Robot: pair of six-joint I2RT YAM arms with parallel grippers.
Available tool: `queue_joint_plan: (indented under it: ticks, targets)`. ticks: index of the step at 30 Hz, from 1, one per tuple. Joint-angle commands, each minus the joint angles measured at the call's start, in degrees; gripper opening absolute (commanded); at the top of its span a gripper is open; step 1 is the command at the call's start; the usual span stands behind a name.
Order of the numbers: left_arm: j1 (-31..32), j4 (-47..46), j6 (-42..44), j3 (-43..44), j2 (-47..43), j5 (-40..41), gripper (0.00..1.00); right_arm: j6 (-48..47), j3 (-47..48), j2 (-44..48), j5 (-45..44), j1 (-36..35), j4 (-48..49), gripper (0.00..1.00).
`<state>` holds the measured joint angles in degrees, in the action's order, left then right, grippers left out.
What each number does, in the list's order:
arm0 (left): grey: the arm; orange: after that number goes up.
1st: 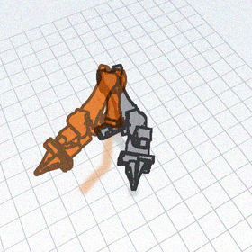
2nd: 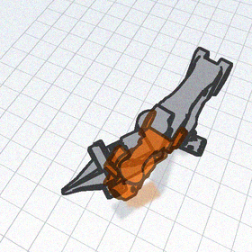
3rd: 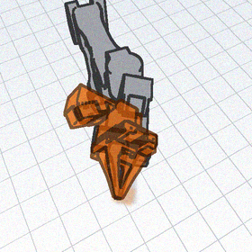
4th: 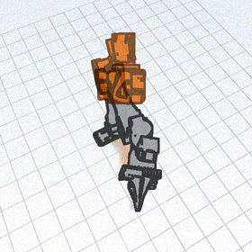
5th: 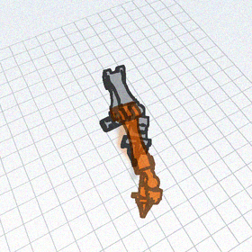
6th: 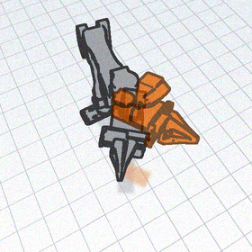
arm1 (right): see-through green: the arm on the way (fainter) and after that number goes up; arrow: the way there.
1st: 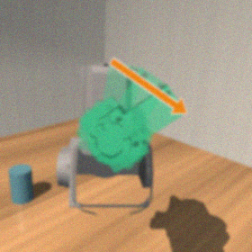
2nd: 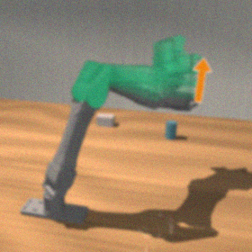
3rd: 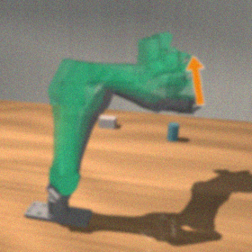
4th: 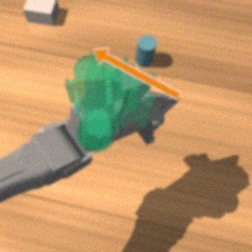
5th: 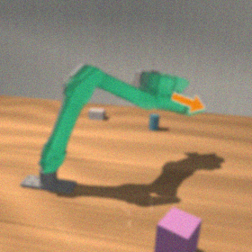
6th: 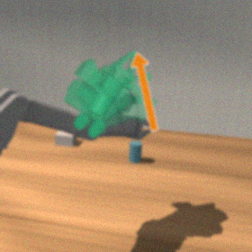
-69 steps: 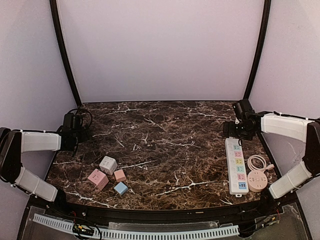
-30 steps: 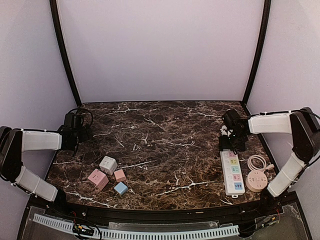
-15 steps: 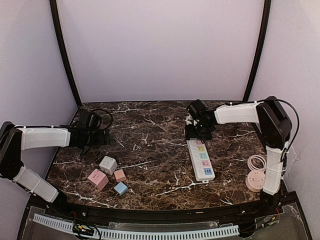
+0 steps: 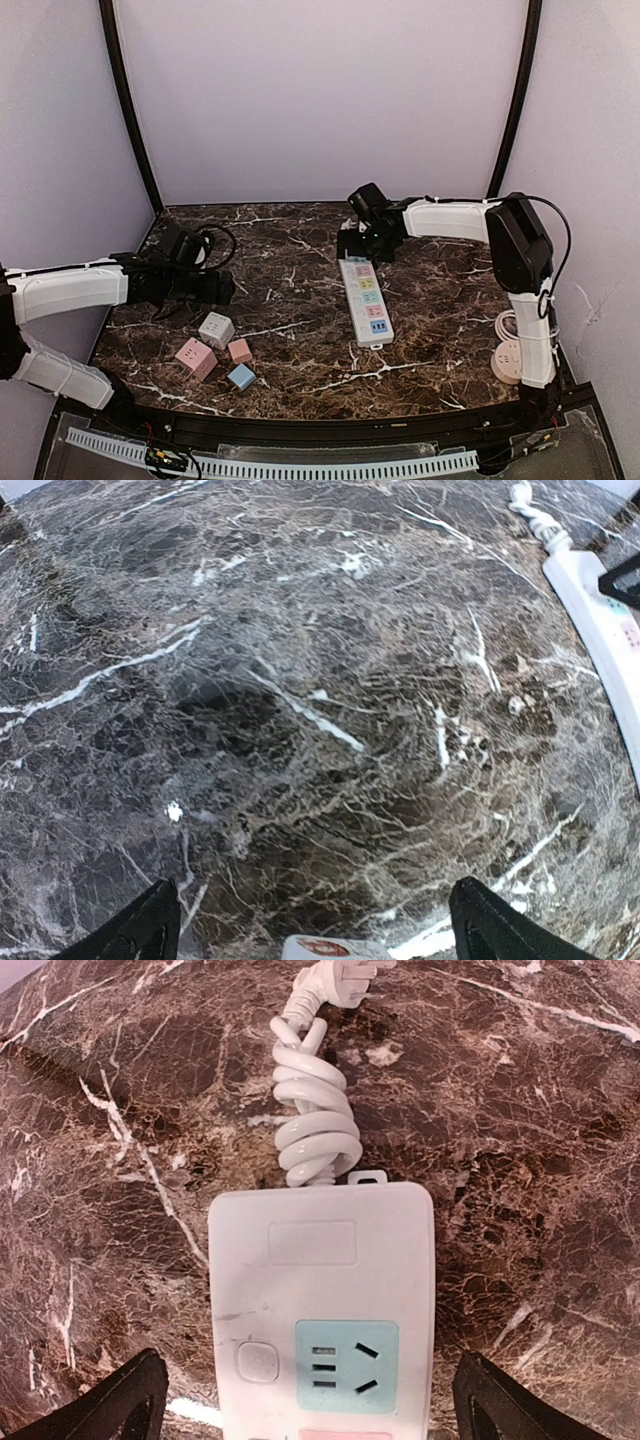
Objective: Insert the plug
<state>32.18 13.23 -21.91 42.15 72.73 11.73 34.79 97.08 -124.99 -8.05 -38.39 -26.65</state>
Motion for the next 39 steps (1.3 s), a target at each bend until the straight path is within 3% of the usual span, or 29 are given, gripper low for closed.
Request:
queue_joint_plan:
  ticks: [1, 6, 12, 25, 29, 33, 35, 38, 39]
  targets:
    - [4.8, 7.8, -2.0, -0.4, -3.0, 3.0, 0.94, -1.4, -0.4, 4.6, 0.3, -0.5, 0.8, 0.99]
    - [8.0, 15.8, -4.6, -1.0, -7.8, 7.3, 0.95, -3.0, -5.9, 12.2, -0.9, -0.5, 0.9, 0.99]
    - [11.0, 16.8, -7.7, -3.2, -12.1, 6.5, 0.94, -4.5, -12.0, 21.2, -1.2, -0.9, 1.1, 0.99]
    - [13.6, 19.9, -8.9, 0.5, 5.3, 8.2, 0.95, -6.7, -21.2, 31.1, -0.6, -2.3, 3.3, 0.99]
    - [13.8, 19.9, -9.1, 1.2, 7.5, 8.6, 0.89, -7.2, -22.5, 32.3, -0.9, -2.3, 3.4, 0.99]
    - [14.0, 19.0, -8.4, 0.9, 6.9, 8.1, 0.72, -7.6, -23.0, 32.5, -1.5, -2.3, 3.4, 0.99]
    - [14.0, 18.2, -7.8, 0.8, 6.2, 7.6, 0.53, -7.5, -22.9, 32.4, -1.4, -2.3, 3.4, 0.99]
    - [14.0, 17.2, -7.1, 0.9, 5.0, 7.6, 0.39, -7.5, -22.9, 32.2, -1.5, -2.3, 3.4, 0.99]
    - [14.0, 17.0, -6.5, 1.0, 4.3, 8.0, 0.3, -7.5, -23.0, 32.2, -1.7, -2.3, 3.4, 0.99]
